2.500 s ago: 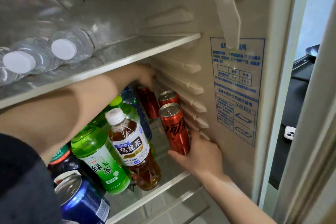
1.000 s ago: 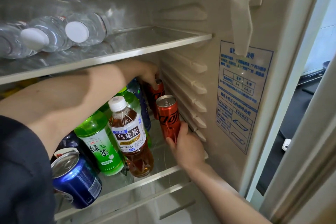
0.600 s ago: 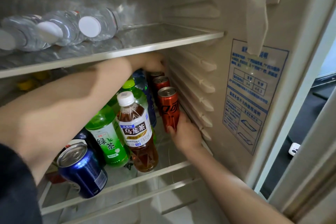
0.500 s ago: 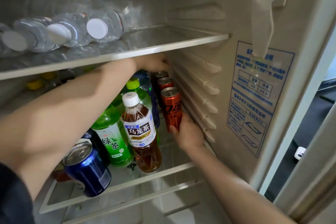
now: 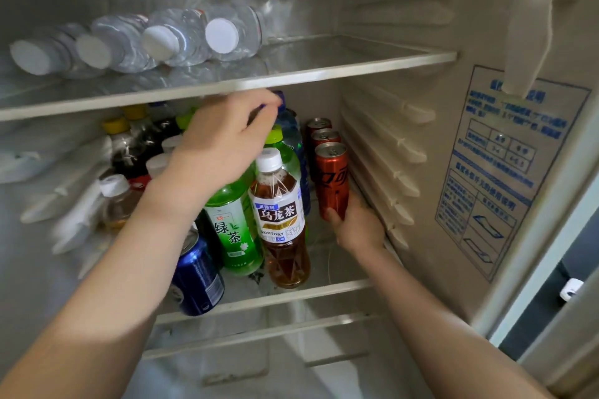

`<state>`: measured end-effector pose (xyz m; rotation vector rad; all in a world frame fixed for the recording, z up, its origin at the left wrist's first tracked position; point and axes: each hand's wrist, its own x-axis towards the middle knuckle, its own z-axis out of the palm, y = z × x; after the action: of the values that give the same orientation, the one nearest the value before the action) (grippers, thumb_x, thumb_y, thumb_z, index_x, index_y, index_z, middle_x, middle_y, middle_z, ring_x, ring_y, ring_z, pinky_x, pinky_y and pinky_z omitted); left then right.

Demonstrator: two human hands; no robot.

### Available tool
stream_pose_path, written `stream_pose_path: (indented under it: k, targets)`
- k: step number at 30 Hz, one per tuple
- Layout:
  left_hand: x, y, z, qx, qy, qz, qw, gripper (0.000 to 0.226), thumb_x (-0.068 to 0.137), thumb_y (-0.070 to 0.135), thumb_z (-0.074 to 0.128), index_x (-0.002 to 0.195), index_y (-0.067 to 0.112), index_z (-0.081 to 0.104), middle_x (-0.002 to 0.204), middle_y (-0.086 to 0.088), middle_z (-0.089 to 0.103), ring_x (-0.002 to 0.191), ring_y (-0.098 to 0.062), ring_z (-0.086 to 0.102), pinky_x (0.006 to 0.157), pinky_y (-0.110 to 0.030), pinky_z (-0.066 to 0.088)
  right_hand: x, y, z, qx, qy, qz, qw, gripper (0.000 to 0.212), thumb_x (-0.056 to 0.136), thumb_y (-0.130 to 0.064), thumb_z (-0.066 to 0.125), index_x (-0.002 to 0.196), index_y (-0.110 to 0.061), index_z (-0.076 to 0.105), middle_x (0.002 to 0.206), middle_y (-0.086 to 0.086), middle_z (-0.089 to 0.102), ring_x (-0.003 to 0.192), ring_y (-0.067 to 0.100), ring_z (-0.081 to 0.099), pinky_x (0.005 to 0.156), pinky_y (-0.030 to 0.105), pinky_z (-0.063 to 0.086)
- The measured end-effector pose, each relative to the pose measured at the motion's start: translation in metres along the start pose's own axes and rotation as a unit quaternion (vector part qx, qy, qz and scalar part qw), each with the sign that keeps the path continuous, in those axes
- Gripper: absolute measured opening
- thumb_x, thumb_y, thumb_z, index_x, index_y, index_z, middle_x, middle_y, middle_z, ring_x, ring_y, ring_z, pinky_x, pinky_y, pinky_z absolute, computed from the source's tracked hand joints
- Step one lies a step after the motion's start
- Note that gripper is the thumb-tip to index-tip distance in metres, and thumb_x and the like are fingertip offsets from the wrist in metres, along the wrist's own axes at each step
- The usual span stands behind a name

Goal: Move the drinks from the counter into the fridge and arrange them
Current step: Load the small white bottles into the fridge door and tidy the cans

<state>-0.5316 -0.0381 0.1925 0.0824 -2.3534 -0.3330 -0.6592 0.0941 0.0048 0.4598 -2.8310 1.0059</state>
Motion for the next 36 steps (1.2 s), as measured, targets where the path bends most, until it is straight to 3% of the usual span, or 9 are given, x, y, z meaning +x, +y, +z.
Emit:
stream_pose_path:
  k: [2, 4, 8, 11, 14, 18, 24, 30, 36]
  targets:
    - [-0.031, -0.010, -0.008, -0.007, 0.149, 0.017, 0.989, 0.024, 0.095, 0.028, 0.048, 0.098, 0.017, 0.069, 0.074, 0.020, 0.057, 0.065, 0.005, 0.051, 0.067, -0.001, 0.034, 0.000, 0.002, 0.001, -0.005, -0.002, 0.003, 1.000, 0.049, 0.090, -0.045, 0.055, 0.129, -0.017, 0.044, 0.116, 0.014, 0.063, 0.104, 0.033, 0.061, 0.076, 0.034, 0.045]
    - [-0.062, -0.027, -0.008, -0.031, 0.264, 0.015, 0.964, 0.019, 0.094, 0.018, 0.052, 0.094, 0.010, 0.068, 0.084, 0.014, 0.058, 0.080, 0.005, 0.052, 0.076, -0.011, 0.038, 0.000, 0.003, 0.002, -0.006, -0.003, 0.008, 1.000, 0.049, 0.089, -0.046, 0.057, 0.127, -0.017, 0.046, 0.115, 0.013, 0.063, 0.104, 0.033, 0.061, 0.076, 0.033, 0.045]
    - [-0.134, -0.064, 0.007, -0.124, 0.402, -0.068, 0.905, 0.020, 0.088, 0.009, 0.051, 0.097, 0.023, 0.062, 0.101, 0.003, 0.057, 0.096, -0.032, 0.057, 0.078, -0.048, 0.047, -0.004, 0.002, 0.000, 0.008, -0.006, 0.013, 1.000, 0.050, 0.087, -0.043, 0.060, 0.126, -0.014, 0.047, 0.117, 0.015, 0.064, 0.106, 0.035, 0.061, 0.077, 0.035, 0.046]
    - [-0.170, -0.079, 0.026, -0.181, 0.355, -0.213, 0.892, 0.037, 0.078, 0.026, 0.059, 0.109, 0.044, 0.050, 0.117, -0.004, 0.051, 0.110, -0.032, 0.052, 0.094, -0.045, 0.045, -0.010, 0.000, 0.001, 0.046, -0.004, 0.023, 0.999, 0.054, 0.086, -0.039, 0.063, 0.127, -0.008, 0.045, 0.119, 0.018, 0.062, 0.107, 0.036, 0.060, 0.081, 0.038, 0.048]
    - [-0.184, -0.083, 0.042, -0.221, 0.232, -0.281, 0.905, 0.069, 0.071, 0.025, 0.074, 0.131, 0.020, 0.039, 0.133, -0.009, 0.045, 0.121, -0.025, 0.049, 0.103, -0.037, 0.041, -0.021, -0.001, -0.001, 0.122, 0.012, 0.018, 0.992, 0.059, 0.085, -0.028, 0.066, 0.133, -0.005, 0.043, 0.126, 0.020, 0.058, 0.114, 0.036, 0.056, 0.088, 0.040, 0.048]
    - [-0.190, -0.085, 0.058, -0.185, 0.159, -0.312, 0.918, 0.097, 0.065, 0.010, 0.084, 0.142, 0.019, 0.026, 0.131, 0.009, 0.036, 0.120, -0.010, 0.042, 0.099, -0.023, 0.034, -0.042, 0.002, -0.002, 0.171, 0.016, 0.001, 0.985, 0.063, 0.087, -0.022, 0.065, 0.140, -0.004, 0.036, 0.138, 0.017, 0.049, 0.126, 0.032, 0.049, 0.101, 0.037, 0.041]
    - [-0.197, -0.081, 0.056, -0.225, 0.178, -0.297, 0.911, 0.083, 0.066, 0.013, 0.084, 0.135, 0.017, 0.038, 0.131, 0.000, 0.047, 0.121, -0.017, 0.048, 0.101, -0.027, 0.040, -0.069, 0.005, -0.008, 0.221, 0.023, 0.026, 0.975, 0.062, 0.090, -0.025, 0.062, 0.143, -0.010, 0.035, 0.143, 0.008, 0.046, 0.129, 0.023, 0.047, 0.108, 0.037, 0.036]
    - [-0.209, -0.048, 0.043, -0.311, 0.152, -0.249, 0.904, 0.075, 0.059, 0.035, 0.082, 0.117, 0.056, 0.039, 0.114, 0.036, 0.050, 0.110, 0.006, 0.051, 0.084, -0.005, 0.043, -0.100, 0.009, -0.022, 0.290, 0.036, 0.020, 0.956, 0.049, 0.088, -0.016, 0.062, 0.133, -0.013, 0.045, 0.124, 0.000, 0.057, 0.107, 0.010, 0.054, 0.089, 0.018, 0.037]
    - [-0.213, -0.003, 0.051, -0.380, 0.125, -0.184, 0.898, 0.073, 0.057, 0.042, 0.076, 0.119, 0.053, 0.040, 0.117, 0.029, 0.052, 0.112, -0.002, 0.054, 0.089, -0.009, 0.043, -0.137, 0.020, -0.044, 0.354, 0.069, -0.005, 0.933, 0.029, 0.090, -0.008, 0.059, 0.115, -0.020, 0.052, 0.101, -0.004, 0.064, 0.081, -0.009, 0.060, 0.073, 0.001, 0.041]
